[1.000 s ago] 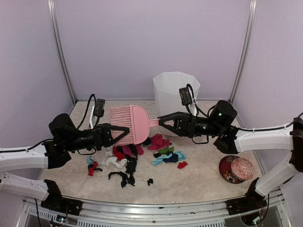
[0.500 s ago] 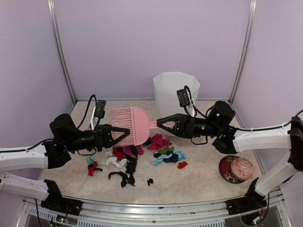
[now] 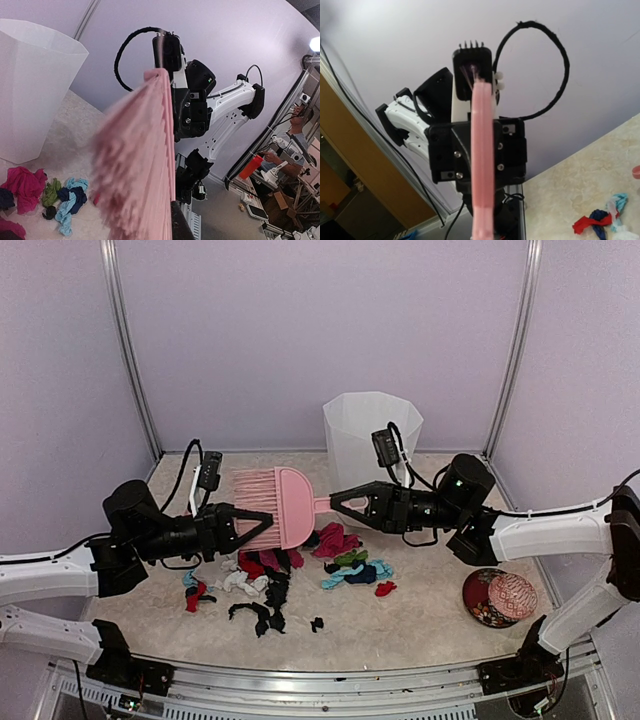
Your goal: Sweep away the paper scraps from the table
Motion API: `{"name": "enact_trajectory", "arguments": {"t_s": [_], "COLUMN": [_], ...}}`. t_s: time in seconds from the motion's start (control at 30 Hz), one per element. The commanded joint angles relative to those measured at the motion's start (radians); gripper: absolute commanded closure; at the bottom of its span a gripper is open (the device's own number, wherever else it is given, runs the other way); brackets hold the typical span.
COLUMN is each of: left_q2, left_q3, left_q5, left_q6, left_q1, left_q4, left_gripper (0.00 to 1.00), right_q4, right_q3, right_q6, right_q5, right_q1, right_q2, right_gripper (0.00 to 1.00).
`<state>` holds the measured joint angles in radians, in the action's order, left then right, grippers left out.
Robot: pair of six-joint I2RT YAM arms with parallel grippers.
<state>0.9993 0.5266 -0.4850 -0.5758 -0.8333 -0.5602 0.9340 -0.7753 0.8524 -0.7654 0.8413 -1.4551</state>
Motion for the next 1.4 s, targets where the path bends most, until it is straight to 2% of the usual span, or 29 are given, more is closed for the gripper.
{"name": "enact_trajectory", "arguments": {"t_s": [0.0, 0.03, 0.1, 0.17, 0.2, 0.3, 0.43, 0.57, 0.77, 0.9, 1.0, 1.13, 1.37], "left_q2": [-0.013, -0.014, -0.015, -0.024, -0.028, -0.031, -0.005, 0.074, 0.213, 0.29, 0.317, 0.328, 0.438], "left_q3": [0.029, 0.029, 0.031, 0.038, 0.042, 0.054, 0.065, 0.12, 0.21, 0.326, 0.362, 0.337, 0.326], "left_q5": [0.051, 0.056, 0.082, 0.148, 0.216, 0.346, 0.539, 0.754, 0.913, 1.084, 1.112, 1.022, 0.963], "left_q6": [0.017, 0.017, 0.017, 0.02, 0.021, 0.013, -0.02, -0.078, -0.096, -0.117, -0.109, -0.078, -0.042], "left_q1": [-0.004, -0.004, -0.004, -0.003, -0.002, 0.008, 0.021, 0.044, 0.084, 0.084, 0.108, 0.216, 0.297], "left_q4": [0.025, 0.028, 0.049, 0.097, 0.136, 0.231, 0.37, 0.602, 0.82, 1.03, 1.086, 1.052, 1.016], "left_gripper": [0.76, 0.65, 0.31, 0.08, 0.02, 0.01, 0.01, 0.01, 0.01, 0.01, 0.01, 0.01, 0.04], "right_q4": [0.046, 0.041, 0.011, -0.051, -0.109, -0.291, -0.601, -0.771, -0.858, -0.899, -0.916, -0.927, -0.939], "right_q3": [-0.019, -0.017, -0.014, -0.011, -0.007, -0.002, -0.032, -0.03, -0.013, -0.016, -0.015, -0.021, -0.029], "right_q6": [0.01, 0.006, -0.014, -0.057, -0.087, -0.214, -0.403, -0.514, -0.585, -0.616, -0.628, -0.644, -0.666], "right_q5": [-0.015, -0.009, 0.008, 0.042, 0.067, 0.187, 0.495, 0.714, 0.796, 0.802, 0.79, 0.764, 0.746], "right_q1": [0.01, 0.01, 0.008, 0.003, 0.001, -0.017, -0.02, -0.022, -0.022, -0.022, -0.022, -0.022, -0.022], "right_q2": [0.014, 0.022, 0.044, 0.083, 0.109, 0.203, 0.315, 0.386, 0.44, 0.435, 0.419, 0.4, 0.392], "right_gripper": [1.0, 1.0, 1.0, 1.0, 1.0, 1.0, 1.0, 1.0, 1.0, 1.0, 1.0, 1.0, 1.0]}}
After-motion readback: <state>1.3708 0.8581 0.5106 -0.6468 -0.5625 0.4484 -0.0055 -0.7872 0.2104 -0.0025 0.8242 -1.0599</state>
